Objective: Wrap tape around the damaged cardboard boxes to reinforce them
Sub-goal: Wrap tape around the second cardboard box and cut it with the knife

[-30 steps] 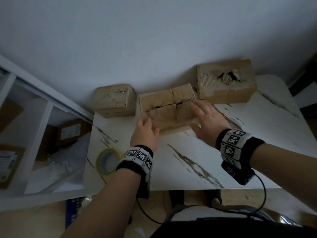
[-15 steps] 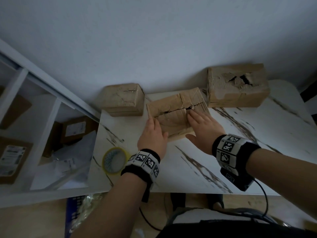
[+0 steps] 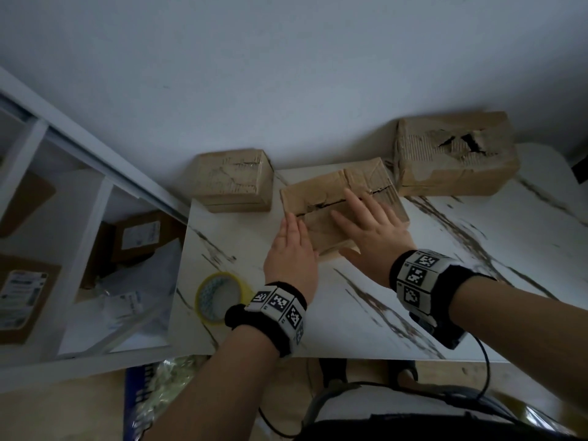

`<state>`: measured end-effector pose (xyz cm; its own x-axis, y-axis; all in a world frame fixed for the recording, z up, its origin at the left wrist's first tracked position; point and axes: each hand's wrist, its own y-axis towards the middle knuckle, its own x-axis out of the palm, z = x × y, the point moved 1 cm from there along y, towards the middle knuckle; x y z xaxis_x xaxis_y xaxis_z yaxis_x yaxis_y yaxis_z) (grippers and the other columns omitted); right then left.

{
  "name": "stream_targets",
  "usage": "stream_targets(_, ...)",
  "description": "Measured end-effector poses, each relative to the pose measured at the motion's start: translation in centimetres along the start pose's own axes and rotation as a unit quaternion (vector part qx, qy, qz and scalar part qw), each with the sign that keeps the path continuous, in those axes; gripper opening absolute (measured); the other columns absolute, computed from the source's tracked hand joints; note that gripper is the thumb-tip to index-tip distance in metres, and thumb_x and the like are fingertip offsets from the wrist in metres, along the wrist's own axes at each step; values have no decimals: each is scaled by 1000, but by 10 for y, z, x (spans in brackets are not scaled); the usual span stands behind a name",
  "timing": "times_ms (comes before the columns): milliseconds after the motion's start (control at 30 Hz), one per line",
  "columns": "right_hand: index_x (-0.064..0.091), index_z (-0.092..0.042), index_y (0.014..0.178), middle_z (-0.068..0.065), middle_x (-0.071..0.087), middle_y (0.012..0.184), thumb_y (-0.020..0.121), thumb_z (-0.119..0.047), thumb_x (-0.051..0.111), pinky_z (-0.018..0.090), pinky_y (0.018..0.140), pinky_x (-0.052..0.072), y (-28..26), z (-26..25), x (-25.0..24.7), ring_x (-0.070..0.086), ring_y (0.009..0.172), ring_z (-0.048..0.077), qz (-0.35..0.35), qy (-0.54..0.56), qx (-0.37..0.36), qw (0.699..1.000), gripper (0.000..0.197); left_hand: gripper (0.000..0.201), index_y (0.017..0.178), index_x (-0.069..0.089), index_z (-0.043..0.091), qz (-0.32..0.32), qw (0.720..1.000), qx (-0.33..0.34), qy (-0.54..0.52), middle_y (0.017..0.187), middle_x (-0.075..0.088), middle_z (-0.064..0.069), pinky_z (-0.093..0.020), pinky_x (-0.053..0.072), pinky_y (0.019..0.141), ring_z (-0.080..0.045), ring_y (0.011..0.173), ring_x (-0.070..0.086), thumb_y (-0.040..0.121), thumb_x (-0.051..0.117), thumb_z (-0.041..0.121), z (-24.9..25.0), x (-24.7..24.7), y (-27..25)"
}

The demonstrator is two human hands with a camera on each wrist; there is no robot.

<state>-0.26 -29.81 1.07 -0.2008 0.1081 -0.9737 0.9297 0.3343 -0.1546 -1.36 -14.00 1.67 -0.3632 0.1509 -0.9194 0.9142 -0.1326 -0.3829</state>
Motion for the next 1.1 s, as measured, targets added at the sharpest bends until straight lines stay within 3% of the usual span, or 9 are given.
stream_targets(67, 4, -30, 151, -1, -13, 158, 92, -56, 39, 41, 116, 0, 2, 5, 7, -8, 146, 26, -12, -33, 10, 999, 74, 62, 147, -7, -3, 2, 1000, 4, 4, 155, -15, -22, -34, 2, 120, -28, 146, -8, 104, 17, 33, -2, 3, 1)
stream_targets(167, 18, -25, 150, -1, 9, 159, 86, -56, 50, 42, 115, 12, 2, 5, 13, 9, 146, 26, 0, -57, 14, 998, 78, 62, 147, -7, -3, 4, 1000, 6, 11, 156, -13, -22, -35, 2, 120, -28, 146, -8, 103, 17, 35, -4, 7, 4)
stream_targets(300, -1, -26, 151, -4, -8, 158, 93, -56, 33, 40, 117, 0, 4, 6, 14, -8, 146, 22, 2, -62, 6, 998, 73, 63, 150, 2, 5, 23, 999, -2, -24, 159, -4, -14, -37, 3, 120, -25, 146, 1, 102, 22, 39, -5, 1, 3)
stream_targets(367, 0, -26, 151, -4, -3, 159, 94, -56, 31, 39, 117, -2, 5, 8, 16, -9, 146, 21, 4, -68, 6, 998, 72, 64, 151, 0, 9, 46, 998, -5, -41, 159, -4, -8, -38, 1, 119, -23, 146, 1, 101, 24, 42, -5, 0, 2)
stream_targets(567, 45, -17, 140, 5, 45, 144, 79, -50, 63, 47, 109, 33, 6, 5, 17, 35, 138, 29, 18, -56, 13, 998, 72, 63, 150, -8, 12, 43, 997, 45, -40, 159, -15, -3, -37, -6, 118, -17, 146, -14, 102, 20, 41, 4, 5, 8)
stream_targets(633, 45, -17, 140, 6, 40, 148, 77, -50, 66, 47, 108, 33, 6, 4, 15, 35, 138, 29, 31, -53, 10, 998, 73, 65, 150, -8, 11, 46, 997, 46, -41, 158, -16, -5, -36, -5, 119, -17, 146, -14, 101, 22, 42, 5, 5, 11)
stream_targets(767, 17, -24, 151, 3, -2, 159, 91, -53, 46, 42, 116, 7, 4, 4, 13, -3, 147, 25, 11, -39, 6, 999, 72, 73, 149, -11, 9, 63, 996, 61, -24, 157, -20, -8, -38, -2, 119, -19, 146, -13, 99, 24, 48, 4, 3, 18)
stream_targets(833, 6, -25, 151, 2, -6, 159, 93, -53, 40, 40, 116, -2, 4, 6, 12, -14, 145, 23, -9, -35, 5, 999, 73, 72, 149, -11, 10, 49, 996, 76, -20, 158, -18, -7, -40, -4, 119, -18, 146, -12, 99, 23, 48, 5, 3, 22)
stream_targets(1100, 2, -28, 151, 13, -19, 156, 94, -49, 42, 39, 114, -11, 6, 4, 5, -16, 145, 27, -42, -38, 21, 998, 73, 70, 150, -7, 12, 35, 996, 85, -24, 159, -12, -3, -41, -9, 118, -15, 146, -9, 99, 24, 48, 2, 5, 26)
